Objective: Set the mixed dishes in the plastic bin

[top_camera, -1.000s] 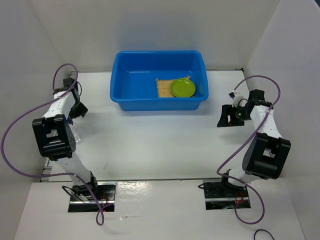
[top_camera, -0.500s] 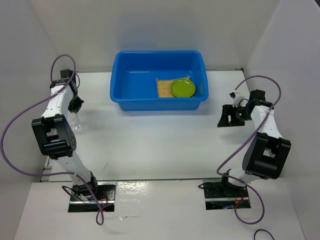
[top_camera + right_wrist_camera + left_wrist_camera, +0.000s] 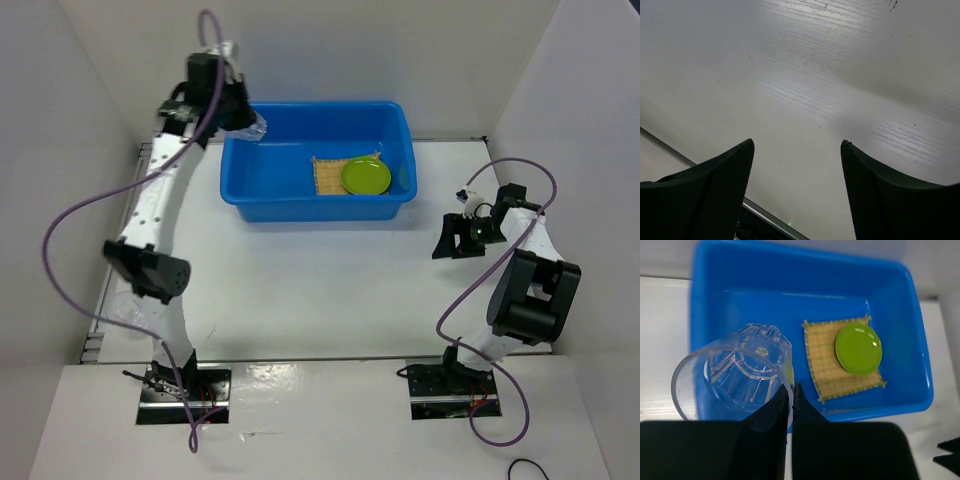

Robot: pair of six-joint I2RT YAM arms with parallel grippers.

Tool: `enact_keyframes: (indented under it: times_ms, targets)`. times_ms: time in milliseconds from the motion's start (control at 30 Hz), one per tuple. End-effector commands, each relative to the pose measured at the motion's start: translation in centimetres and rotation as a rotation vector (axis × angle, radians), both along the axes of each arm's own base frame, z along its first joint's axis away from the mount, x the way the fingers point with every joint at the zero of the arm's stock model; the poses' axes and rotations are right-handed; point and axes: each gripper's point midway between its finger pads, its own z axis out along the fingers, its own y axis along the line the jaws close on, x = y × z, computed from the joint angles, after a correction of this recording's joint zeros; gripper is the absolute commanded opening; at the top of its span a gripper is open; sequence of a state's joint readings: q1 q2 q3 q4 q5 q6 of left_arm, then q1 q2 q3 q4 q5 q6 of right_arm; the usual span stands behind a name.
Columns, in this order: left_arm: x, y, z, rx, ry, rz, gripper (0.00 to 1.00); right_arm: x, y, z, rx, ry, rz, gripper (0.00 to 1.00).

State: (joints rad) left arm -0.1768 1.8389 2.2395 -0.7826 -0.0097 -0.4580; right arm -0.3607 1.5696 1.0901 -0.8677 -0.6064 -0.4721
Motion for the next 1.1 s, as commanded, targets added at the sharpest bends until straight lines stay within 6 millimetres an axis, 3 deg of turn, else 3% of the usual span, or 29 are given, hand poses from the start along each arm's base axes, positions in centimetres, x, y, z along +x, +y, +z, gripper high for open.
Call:
enact_keyframes:
  times_ms: [0, 33, 67, 167, 233, 500, 633, 867, 1067]
  targets:
    - [1.5, -4.8, -8.2, 0.211, 0.202, -0.101, 0.00, 0.2, 0.0, 0.8, 0.024, -0.027, 0.015, 0.75]
    - [0.8, -5.2, -9.7, 0.260, 0.269, -0.109, 0.00, 0.2, 0.0, 1.0, 0.024, -0.027, 0.015, 0.75]
    - [1.4, -6.0, -8.6, 0.272, 0.225, -0.096, 0.00, 0.2, 0.0, 0.7, 0.024, -0.023, 0.022, 0.75]
    - [2.5, -8.7, -12.6, 0.325, 0.267, -0.135, 0.00, 0.2, 0.1, 0.8, 0.032, -0.026, 0.024, 0.75]
    - [2.7, -9.7, -14.0, 0.346, 0.283, -0.142, 0.00, 0.2, -0.2, 0.8, 0.032, -0.027, 0.015, 0.75]
    - [2.5, -11.6, -20.9, 0.421, 0.411, -0.178, 0.00, -0.1, 0.2, 0.1, 0.061, 0.004, 0.032, 0.75]
    - [2.8, -11.3, -23.7, 0.457, 0.455, -0.165, 0.00, -0.1, 0.2, 0.1, 0.061, 0.004, 0.032, 0.75]
    - [2.2, -11.7, -24.5, 0.488, 0.474, -0.169, 0.04, -0.1, 0.2, -0.2, 0.066, 0.018, 0.039, 0.76]
    - [1.8, -11.5, -23.3, 0.489, 0.459, -0.173, 0.09, -0.1, 0.3, -0.1, 0.071, 0.010, 0.048, 0.76]
